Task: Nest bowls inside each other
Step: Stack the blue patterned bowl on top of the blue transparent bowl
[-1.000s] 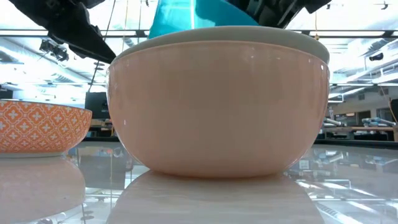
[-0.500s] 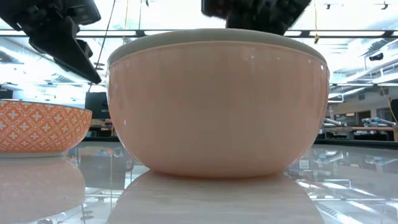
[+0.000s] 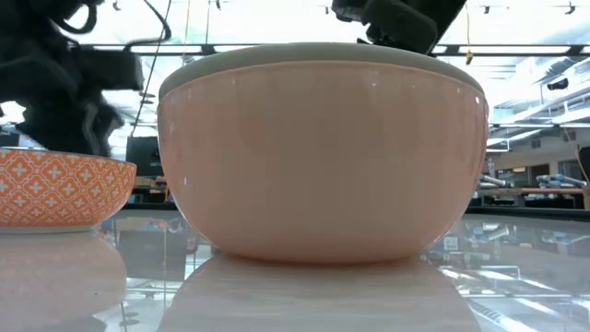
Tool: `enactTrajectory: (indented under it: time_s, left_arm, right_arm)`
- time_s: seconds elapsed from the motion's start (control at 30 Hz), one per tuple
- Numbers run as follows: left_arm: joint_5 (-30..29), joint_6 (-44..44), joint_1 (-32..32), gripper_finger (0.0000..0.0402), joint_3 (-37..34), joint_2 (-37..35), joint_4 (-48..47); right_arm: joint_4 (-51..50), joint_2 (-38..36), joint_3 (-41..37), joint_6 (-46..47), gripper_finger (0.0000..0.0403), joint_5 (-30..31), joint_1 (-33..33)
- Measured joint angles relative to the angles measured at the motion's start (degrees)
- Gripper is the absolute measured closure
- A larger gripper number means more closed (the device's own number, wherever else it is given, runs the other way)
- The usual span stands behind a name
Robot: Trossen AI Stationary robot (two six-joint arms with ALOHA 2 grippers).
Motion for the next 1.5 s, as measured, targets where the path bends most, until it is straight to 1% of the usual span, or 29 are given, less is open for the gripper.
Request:
enactTrajectory:
  time_s: [0.1,0.17,0.23,0.33,0.37,0.43,0.5,0.6,0.67,0.8,0.9,1.0,1.13,1.17,1.27,1.37,1.5]
  left_arm:
    - [3.92,0.11,1.24,0.0236,0.00,1.59,-0.21]
    - [5.28,1.20,1.70,0.0258,-0.02,2.10,-0.16]
    - [6.47,3.13,2.22,0.0296,0.02,2.90,1.03]
    - [8.57,6.31,2.96,0.0373,0.06,3.11,3.51]
    - [8.56,6.84,3.26,0.0383,0.57,3.06,4.60]
    - [7.67,8.58,3.85,0.0385,2.04,3.05,4.43]
    - [6.20,11.98,4.25,0.0385,4.97,3.07,2.93]
    - [4.18,18.16,4.81,0.0388,12.13,2.94,3.20]
    - [3.18,22.40,5.15,0.0389,16.79,2.87,0.84]
    - [4.00,30.76,5.90,0.0390,24.20,2.89,2.85]
    - [5.99,35.07,7.19,0.0391,25.13,3.38,7.19]
    - [8.98,36.28,9.96,0.0391,25.07,7.59,16.35]
    - [11.27,35.59,12.21,0.0388,25.33,16.71,30.51]
    - [12.64,35.61,12.38,0.0386,26.18,18.61,30.92]
    - [14.83,34.39,12.22,0.0383,30.51,23.05,27.79]
    - [15.20,34.04,11.51,0.0382,34.57,26.82,22.56]
    - [15.16,34.06,10.55,0.0381,38.19,31.90,20.21]
  right_arm:
    - [-1.81,0.00,-0.02,1.35,0.0232,0.83,0.21]
    - [-2.85,0.00,-0.02,2.60,0.0232,2.38,0.42]
    - [-4.76,0.00,-0.02,4.60,0.0233,4.85,0.83]
    - [-8.14,-0.23,-0.02,8.44,0.0235,7.30,1.60]
    - [-9.15,-0.47,-0.02,9.79,0.0235,7.57,1.88]
    - [-11.35,-0.78,-0.02,12.24,0.0235,8.20,2.41]
    - [-13.81,-1.48,-0.02,14.66,0.0236,9.35,3.13]
    - [-18.51,-3.05,-0.02,19.73,0.0236,12.10,4.22]
    - [-22.70,-4.30,-0.02,24.20,0.0236,14.25,5.22]
    - [-30.61,-6.42,-0.23,33.74,0.0236,17.54,7.65]
    - [-32.63,-8.38,-2.23,38.88,0.0236,18.16,9.55]
    - [-32.26,-9.79,-4.97,42.84,0.0236,18.55,10.90]
    - [-31.65,-11.04,-9.02,47.19,0.0236,18.96,11.69]
    - [-31.58,-11.30,-9.95,48.11,0.0236,18.67,11.76]
    - [-31.59,-11.71,-12.55,51.14,0.0236,16.53,12.37]
    - [-31.44,-11.72,-14.62,53.81,0.0236,14.82,13.51]
    - [-31.28,-11.74,-16.32,56.77,0.0236,14.72,14.14]
